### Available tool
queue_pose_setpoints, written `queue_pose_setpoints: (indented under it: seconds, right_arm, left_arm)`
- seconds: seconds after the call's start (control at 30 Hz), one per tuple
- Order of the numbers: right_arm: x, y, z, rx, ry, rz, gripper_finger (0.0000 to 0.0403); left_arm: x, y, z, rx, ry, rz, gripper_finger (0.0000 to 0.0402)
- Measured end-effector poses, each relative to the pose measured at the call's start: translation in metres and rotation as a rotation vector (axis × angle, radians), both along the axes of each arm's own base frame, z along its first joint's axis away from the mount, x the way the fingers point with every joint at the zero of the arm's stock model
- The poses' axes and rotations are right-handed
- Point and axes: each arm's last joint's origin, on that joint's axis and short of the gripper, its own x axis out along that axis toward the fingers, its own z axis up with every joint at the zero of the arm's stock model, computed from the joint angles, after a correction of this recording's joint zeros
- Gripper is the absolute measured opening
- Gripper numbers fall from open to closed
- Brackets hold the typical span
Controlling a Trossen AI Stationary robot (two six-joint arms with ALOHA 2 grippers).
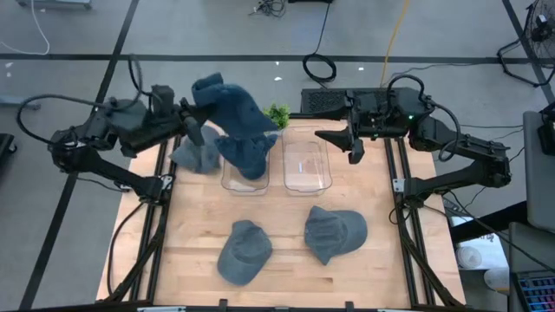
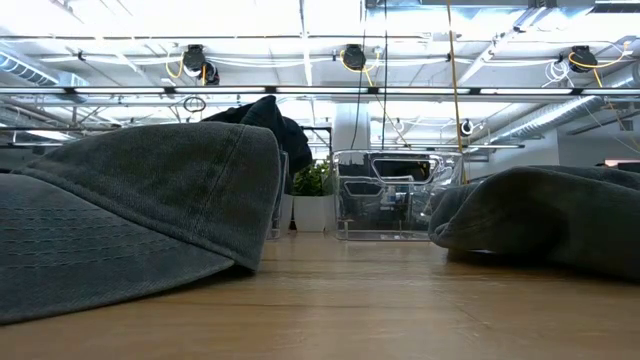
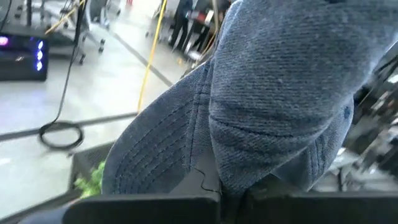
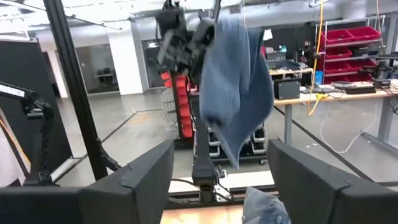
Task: Pick & Place hat
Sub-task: Put the blue cap into the left transparent bin
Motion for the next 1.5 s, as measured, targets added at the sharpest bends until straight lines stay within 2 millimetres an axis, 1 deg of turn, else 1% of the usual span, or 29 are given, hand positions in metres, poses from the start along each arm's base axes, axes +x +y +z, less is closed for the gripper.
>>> queue_pose_setpoints:
  seconds: [0.17, 0.3, 0.4, 0.6, 0.67, 0.77, 0.87, 1.0, 1.1, 1.2, 1.37, 1.47, 1.5]
  right_arm:
    - [0.009, -0.002, -0.002, -0.019, -0.019, -0.004, 0.0289]
    - [0.024, -0.004, -0.002, -0.072, -0.078, -0.005, 0.0298]
    - [0.037, -0.004, -0.004, -0.082, -0.129, 0.002, 0.0296]
    - [0.059, 0.001, -0.011, -0.083, -0.180, 0.033, 0.0284]
    - [0.066, 0.001, -0.014, -0.084, -0.179, 0.038, 0.0281]
    - [0.075, 0.002, -0.020, -0.086, -0.185, 0.044, 0.0279]
    - [0.081, 0.005, -0.023, -0.085, -0.182, 0.056, 0.0279]
    - [0.081, 0.010, -0.023, -0.053, -0.185, 0.082, 0.0268]
    - [0.081, 0.010, -0.023, -0.018, -0.177, 0.091, 0.0241]
    - [0.079, 0.010, -0.022, -0.011, -0.177, 0.090, 0.0195]
    - [0.079, 0.010, -0.022, -0.028, -0.171, 0.082, 0.0095]
    - [0.079, 0.010, -0.021, -0.046, -0.179, 0.069, 0.0025]
    - [0.078, 0.010, -0.021, -0.045, -0.182, 0.067, 0.0013]
  left_arm:
    - [0.002, 0.004, 0.012, 0.024, -0.104, -0.017, 0.0002]
    - [0.008, 0.007, 0.017, 0.023, -0.172, -0.053, 0.0002]
    - [0.014, 0.010, 0.020, 0.026, -0.215, -0.077, 0.0002]
    - [0.024, 0.016, 0.017, 0.006, -0.222, -0.082, 0.0002]
    - [0.033, 0.017, 0.016, 0.000, -0.232, -0.094, 0.0002]
    - [0.042, 0.019, 0.015, 0.002, -0.239, -0.119, 0.0002]
    - [0.052, 0.021, 0.013, 0.003, -0.254, -0.130, 0.0002]
    - [0.064, 0.022, 0.008, -0.018, -0.248, -0.130, 0.0002]
    - [0.071, 0.022, 0.004, -0.022, -0.232, -0.124, 0.0002]
    - [0.073, 0.022, 0.003, -0.035, -0.240, -0.124, 0.0002]
    - [0.072, 0.022, 0.004, -0.036, -0.239, -0.126, 0.0004]
    - [0.069, 0.022, 0.005, -0.036, -0.245, -0.128, 0.0017]
    - [0.067, 0.021, 0.006, -0.037, -0.251, -0.130, 0.0023]
